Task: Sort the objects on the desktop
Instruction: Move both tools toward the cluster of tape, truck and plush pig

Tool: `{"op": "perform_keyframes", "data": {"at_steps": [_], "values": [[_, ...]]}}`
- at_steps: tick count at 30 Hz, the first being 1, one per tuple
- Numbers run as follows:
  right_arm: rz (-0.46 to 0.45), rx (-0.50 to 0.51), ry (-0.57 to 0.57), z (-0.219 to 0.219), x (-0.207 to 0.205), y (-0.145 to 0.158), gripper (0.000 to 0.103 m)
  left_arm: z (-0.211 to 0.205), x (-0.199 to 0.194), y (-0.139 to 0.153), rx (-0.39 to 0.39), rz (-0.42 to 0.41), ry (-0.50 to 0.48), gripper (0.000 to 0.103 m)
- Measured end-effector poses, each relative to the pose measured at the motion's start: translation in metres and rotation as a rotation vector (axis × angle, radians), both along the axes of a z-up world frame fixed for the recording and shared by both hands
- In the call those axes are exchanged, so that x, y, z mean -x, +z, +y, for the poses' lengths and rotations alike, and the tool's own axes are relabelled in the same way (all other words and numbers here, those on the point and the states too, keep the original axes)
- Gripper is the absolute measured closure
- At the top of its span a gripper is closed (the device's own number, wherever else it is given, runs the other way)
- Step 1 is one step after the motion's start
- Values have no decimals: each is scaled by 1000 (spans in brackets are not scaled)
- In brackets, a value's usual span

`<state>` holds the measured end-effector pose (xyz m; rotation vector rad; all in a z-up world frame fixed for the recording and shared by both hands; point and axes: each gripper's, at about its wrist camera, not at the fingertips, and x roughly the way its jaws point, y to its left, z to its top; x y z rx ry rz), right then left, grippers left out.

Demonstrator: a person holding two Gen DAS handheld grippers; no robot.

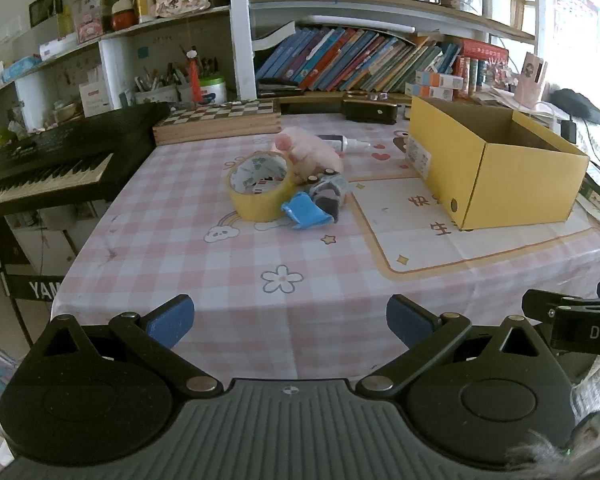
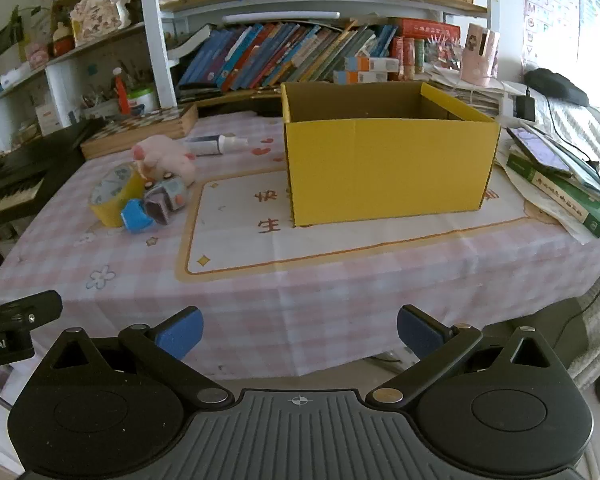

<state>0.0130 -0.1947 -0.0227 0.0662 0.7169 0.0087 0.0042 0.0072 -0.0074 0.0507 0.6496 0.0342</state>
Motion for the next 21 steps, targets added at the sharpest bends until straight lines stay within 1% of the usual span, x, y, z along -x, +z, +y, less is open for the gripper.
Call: {"op": "perform_keyframes", "data": {"at_steps": [17,21], "values": [[4,8,20,8,-8,1,0,9,-9,-3,14,21,23,0],[4,10,25,11,-10,1,0,10,-10,-2,7,14,30,0]]}}
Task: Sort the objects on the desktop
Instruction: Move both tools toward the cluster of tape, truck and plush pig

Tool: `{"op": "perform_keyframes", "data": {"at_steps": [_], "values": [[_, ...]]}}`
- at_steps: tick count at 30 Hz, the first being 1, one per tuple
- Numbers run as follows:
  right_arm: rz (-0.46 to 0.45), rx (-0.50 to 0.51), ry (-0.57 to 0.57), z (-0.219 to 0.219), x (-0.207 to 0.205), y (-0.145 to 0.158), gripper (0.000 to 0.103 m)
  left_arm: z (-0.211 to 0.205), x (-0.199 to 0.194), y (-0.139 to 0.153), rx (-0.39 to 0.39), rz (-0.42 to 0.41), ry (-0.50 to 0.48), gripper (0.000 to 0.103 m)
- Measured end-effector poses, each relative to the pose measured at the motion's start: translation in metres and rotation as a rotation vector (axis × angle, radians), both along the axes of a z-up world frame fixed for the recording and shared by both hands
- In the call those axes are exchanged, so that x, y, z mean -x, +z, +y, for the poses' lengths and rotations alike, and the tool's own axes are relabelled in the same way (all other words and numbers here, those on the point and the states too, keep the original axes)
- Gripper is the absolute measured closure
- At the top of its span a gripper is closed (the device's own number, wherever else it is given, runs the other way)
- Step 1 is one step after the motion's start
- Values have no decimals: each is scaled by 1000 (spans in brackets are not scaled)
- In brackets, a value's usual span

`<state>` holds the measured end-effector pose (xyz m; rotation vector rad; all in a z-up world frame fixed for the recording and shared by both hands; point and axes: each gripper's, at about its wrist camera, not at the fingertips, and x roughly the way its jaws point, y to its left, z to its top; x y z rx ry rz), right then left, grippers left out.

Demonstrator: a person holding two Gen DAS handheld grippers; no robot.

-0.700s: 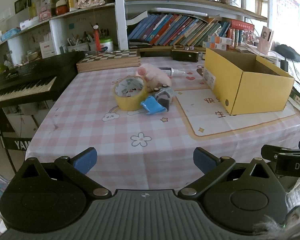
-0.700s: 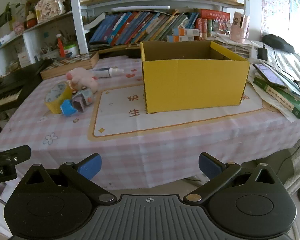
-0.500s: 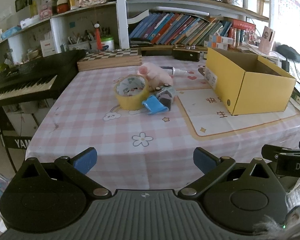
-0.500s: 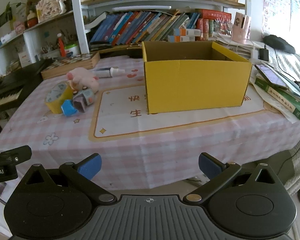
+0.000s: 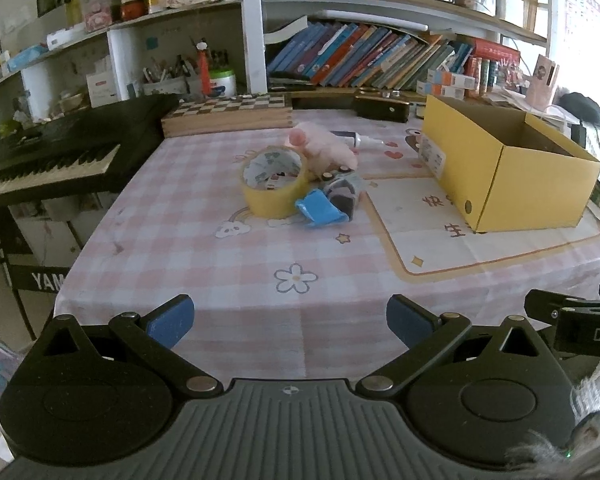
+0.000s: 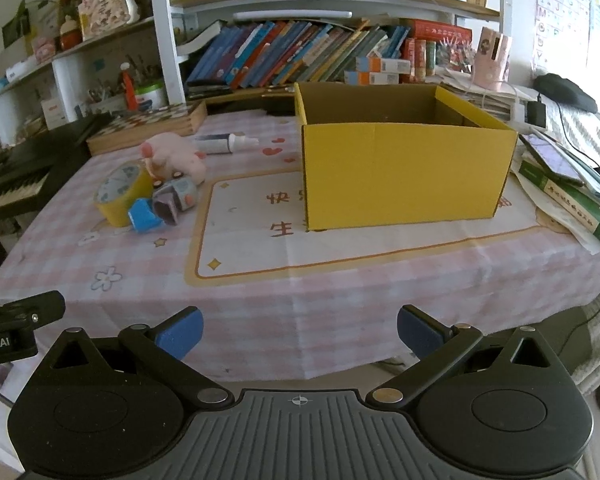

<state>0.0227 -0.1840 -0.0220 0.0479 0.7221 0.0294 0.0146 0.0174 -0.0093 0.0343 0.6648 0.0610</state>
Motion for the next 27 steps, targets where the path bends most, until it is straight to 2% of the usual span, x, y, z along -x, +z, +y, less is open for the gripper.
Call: {"op": "perform_keyframes", "data": {"at_steps": [27], "values": [[-5,16,44,22,-10,0,0,16,-9,-2,14,3,3,0]]}}
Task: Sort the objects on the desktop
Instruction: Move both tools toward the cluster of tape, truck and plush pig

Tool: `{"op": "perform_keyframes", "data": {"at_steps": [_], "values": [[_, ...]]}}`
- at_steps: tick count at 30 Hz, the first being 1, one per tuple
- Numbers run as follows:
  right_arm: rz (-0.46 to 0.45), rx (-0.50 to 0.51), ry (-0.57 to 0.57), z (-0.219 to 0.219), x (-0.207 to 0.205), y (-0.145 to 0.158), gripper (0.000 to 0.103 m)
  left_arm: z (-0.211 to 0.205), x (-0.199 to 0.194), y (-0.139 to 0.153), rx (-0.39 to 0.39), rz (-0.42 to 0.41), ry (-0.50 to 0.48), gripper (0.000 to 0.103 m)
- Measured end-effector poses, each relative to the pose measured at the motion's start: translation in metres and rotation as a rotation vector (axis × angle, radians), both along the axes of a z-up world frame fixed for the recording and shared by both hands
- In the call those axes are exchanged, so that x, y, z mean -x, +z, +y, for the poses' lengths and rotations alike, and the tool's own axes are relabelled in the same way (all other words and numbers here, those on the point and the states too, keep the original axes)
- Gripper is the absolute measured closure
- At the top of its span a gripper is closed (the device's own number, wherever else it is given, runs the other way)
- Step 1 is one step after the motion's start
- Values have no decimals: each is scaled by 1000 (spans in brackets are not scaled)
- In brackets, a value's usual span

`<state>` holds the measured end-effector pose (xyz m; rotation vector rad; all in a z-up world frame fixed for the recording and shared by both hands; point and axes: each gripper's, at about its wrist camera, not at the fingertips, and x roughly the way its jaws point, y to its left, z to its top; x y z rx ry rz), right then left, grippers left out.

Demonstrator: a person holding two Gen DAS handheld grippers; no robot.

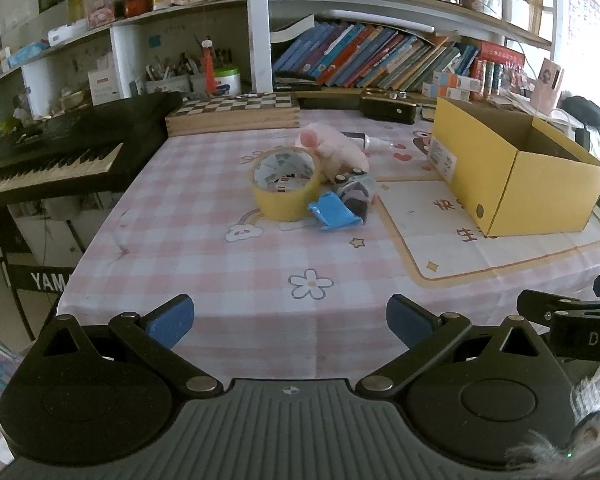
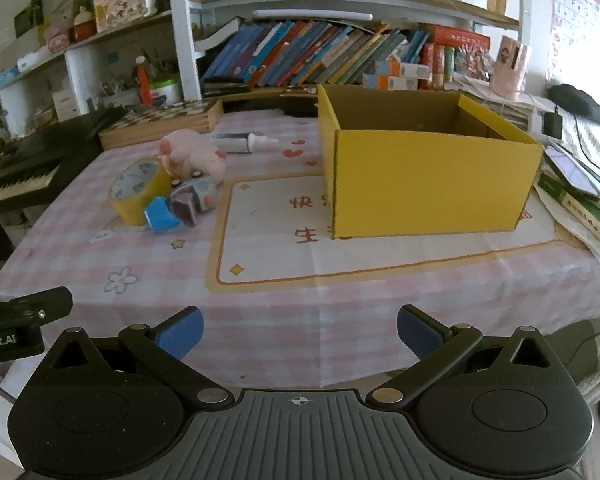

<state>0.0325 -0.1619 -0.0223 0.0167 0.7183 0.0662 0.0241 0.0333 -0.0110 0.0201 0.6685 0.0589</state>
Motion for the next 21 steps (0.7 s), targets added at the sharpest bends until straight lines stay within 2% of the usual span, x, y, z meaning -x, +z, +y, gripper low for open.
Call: {"op": "perform_keyframes", "data": {"at_steps": [12,15,21], "values": [[9,-5,58,20,-7,2,0,21,0,0,21,1,35,0],[17,-7,90,29,-10,1,0,30,1,0,46,-3,52,0],[22,-2,143,43,-16,1,0,41,1,1,49,0,92,0]]}}
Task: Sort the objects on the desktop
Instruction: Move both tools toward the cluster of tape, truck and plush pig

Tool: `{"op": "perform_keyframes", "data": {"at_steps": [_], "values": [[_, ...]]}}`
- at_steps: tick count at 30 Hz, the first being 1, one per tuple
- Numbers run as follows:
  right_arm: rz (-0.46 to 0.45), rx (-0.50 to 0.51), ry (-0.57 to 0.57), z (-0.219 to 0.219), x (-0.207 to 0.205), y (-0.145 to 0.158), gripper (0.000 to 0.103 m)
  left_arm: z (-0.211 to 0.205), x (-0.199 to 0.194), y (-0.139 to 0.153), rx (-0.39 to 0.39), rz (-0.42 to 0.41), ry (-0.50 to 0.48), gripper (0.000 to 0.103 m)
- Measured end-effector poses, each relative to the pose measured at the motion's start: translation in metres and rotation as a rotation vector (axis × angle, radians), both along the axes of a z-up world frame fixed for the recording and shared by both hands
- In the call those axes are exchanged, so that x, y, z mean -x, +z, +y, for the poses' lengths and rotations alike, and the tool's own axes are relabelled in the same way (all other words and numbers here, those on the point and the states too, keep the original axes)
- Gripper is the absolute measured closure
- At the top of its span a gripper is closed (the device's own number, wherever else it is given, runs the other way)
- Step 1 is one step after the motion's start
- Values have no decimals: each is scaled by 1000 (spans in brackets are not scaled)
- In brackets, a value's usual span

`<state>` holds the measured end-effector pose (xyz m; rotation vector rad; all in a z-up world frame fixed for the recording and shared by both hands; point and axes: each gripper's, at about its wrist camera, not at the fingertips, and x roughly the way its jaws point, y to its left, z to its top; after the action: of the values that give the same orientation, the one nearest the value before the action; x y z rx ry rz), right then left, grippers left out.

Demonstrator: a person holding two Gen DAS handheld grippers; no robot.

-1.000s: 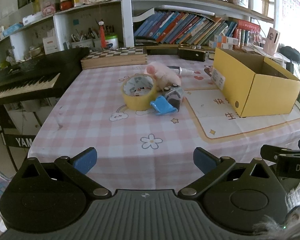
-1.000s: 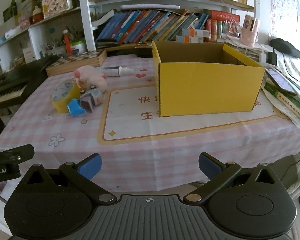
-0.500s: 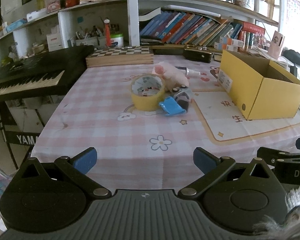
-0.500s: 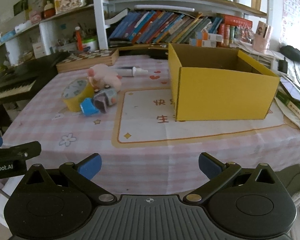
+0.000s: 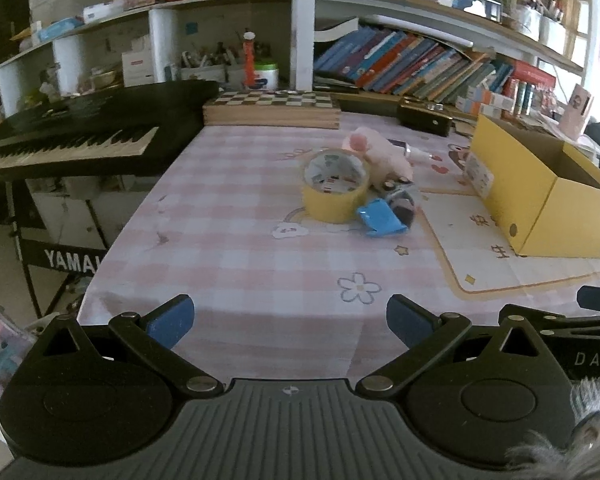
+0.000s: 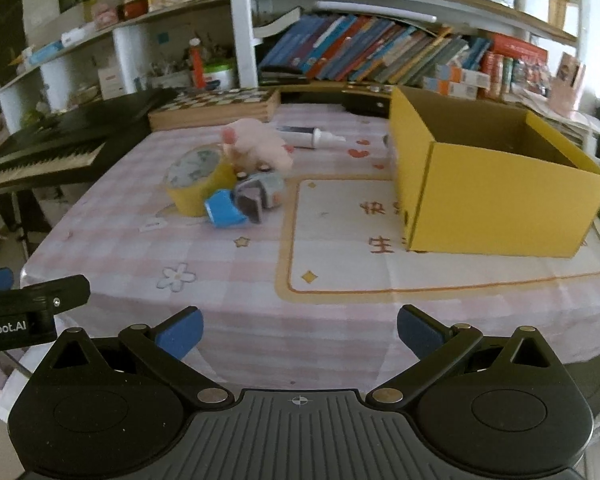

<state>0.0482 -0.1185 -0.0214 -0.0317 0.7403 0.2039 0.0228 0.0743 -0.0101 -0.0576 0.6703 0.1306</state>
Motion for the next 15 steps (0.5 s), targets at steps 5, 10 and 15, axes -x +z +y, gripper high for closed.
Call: {"op": "perform_keyframes", "data": {"at_steps": [5,10,15], "values": [[1,9,23,6,-7,0,0,5,-3,0,13,-10,15,0],[10,14,47,11,-16,-3,0,6,-12,-4,17,6,26,0],[20,30,58,14,-32,-7,0,6,-24,-6,25,11,18,0]]}}
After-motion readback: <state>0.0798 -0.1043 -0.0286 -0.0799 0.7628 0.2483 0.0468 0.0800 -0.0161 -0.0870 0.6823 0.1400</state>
